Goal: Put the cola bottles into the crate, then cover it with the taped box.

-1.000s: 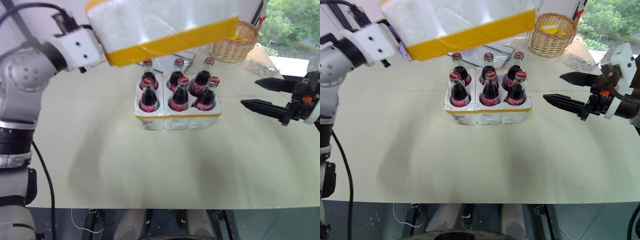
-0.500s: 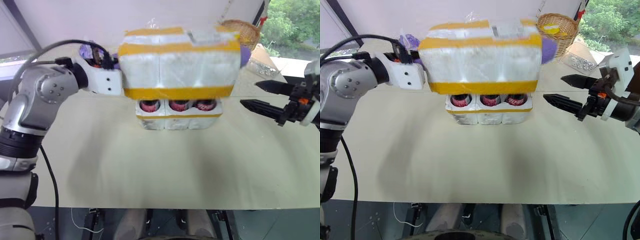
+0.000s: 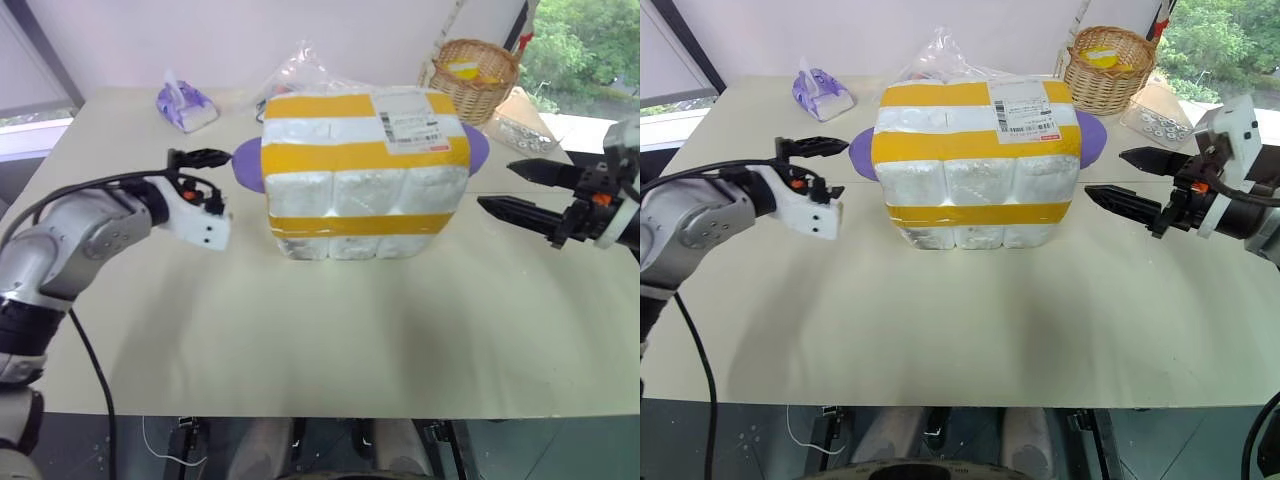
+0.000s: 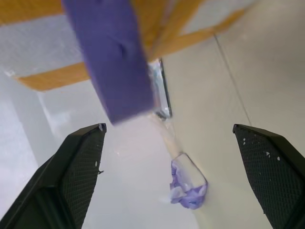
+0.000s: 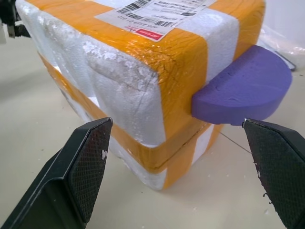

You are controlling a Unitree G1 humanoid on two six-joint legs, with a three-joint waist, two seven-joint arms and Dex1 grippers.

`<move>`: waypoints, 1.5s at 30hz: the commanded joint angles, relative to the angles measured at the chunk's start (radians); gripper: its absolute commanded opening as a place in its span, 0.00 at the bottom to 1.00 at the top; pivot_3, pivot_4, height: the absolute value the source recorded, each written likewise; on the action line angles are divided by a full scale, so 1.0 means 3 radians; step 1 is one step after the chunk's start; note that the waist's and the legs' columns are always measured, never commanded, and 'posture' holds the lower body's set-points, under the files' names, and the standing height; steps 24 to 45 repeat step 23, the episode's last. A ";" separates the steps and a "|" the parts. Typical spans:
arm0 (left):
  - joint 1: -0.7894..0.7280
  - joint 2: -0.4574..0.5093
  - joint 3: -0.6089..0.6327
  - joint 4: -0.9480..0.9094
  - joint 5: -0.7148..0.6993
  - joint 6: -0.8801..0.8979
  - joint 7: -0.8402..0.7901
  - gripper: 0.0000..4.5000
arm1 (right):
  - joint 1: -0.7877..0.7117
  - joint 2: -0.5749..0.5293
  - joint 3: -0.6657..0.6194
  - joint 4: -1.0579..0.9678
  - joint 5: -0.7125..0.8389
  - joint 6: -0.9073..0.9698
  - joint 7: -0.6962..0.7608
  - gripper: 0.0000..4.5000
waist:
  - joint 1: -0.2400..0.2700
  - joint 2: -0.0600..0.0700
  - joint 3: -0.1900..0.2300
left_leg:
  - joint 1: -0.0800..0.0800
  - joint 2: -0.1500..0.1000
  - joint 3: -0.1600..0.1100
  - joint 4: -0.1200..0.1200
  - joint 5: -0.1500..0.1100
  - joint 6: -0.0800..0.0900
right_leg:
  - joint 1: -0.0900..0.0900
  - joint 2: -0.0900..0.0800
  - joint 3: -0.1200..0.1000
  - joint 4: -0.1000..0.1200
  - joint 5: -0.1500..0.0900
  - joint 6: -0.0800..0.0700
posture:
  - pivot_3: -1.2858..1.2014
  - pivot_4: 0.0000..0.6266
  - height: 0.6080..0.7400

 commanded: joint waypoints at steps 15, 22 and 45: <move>0.0427 0.0161 0.2117 -0.0182 -0.5419 0.4035 -0.1833 0.99 | -0.0061 0.0085 0.0169 0.0042 -0.0013 -0.0209 0.0252 1.00 | -0.0089 -0.0002 0.0001 | 0.0003 0.0001 -0.0005 0.0004 0.0001 -0.0001 | 0.0003 0.0004 -0.0002 0.0006 -0.0001 0.0001 | 0.52 0.24 1.00; 0.0578 0.0303 0.1948 -0.0246 -0.4933 0.3866 -0.1864 0.99 | 0.0033 0.0101 0.0320 0.0031 -0.0219 -0.0377 0.0328 1.00 | -0.0105 0.0002 0.0001 | 0.0045 0.0004 0.0000 -0.0008 -0.0001 -0.0001 | 0.0037 0.0003 0.0002 0.0000 -0.0003 -0.0002 | 0.52 0.24 1.00; 0.0602 0.0310 0.1963 -0.0281 -0.4925 0.3869 -0.1885 0.99 | 0.0032 0.0094 0.0317 0.0040 -0.0220 -0.0376 0.0340 1.00 | -0.0105 0.0002 0.0001 | 0.0045 0.0004 0.0000 -0.0008 -0.0001 -0.0001 | 0.0038 0.0003 0.0002 -0.0001 -0.0002 -0.0002 | 0.52 0.24 1.00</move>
